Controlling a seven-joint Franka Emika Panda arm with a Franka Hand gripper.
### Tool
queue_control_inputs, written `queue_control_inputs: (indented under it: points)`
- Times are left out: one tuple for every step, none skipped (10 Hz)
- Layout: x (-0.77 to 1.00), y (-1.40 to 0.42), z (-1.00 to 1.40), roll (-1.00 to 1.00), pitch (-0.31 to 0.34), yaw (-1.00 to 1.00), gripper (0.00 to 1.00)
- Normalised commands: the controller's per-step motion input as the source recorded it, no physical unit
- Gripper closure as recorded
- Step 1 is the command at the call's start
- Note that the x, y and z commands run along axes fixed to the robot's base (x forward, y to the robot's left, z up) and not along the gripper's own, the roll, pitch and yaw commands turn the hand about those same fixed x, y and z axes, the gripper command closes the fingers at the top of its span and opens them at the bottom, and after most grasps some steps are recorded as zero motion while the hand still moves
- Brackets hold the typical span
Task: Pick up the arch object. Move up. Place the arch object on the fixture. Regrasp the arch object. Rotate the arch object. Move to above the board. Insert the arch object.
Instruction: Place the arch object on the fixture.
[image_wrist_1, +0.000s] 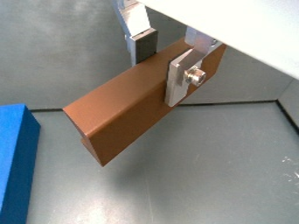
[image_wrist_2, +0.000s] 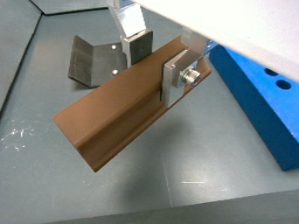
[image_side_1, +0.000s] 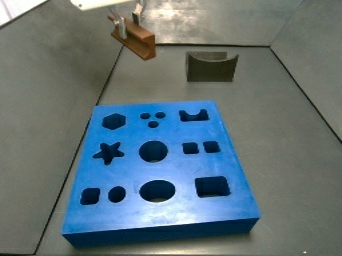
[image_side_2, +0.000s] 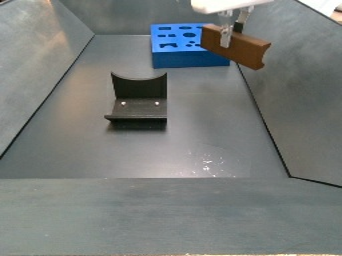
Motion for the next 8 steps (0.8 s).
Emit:
queue_control_inputs:
  points:
    - [-0.03,-0.01,0.73,-0.13,0.055,-0.02,1.00]
    - [-0.03,-0.01,0.66,-0.14,0.056,-0.02,1.00]
    - [-0.02,0.00,0.57,-0.14,0.057,-0.02,1.00]
    - [-0.02,0.00,0.52,-0.14,0.059,-0.02,1.00]
    - [-0.02,-0.01,0.41,-0.14,0.060,-0.02,1.00]
    - [-0.02,-0.01,0.33,-0.13,0.062,-0.02,1.00]
    - [-0.02,-0.01,0.22,-0.13,0.062,-0.02,1.00]
    - [1.00,0.42,0.14,-0.06,-0.048,-1.00,1.00]
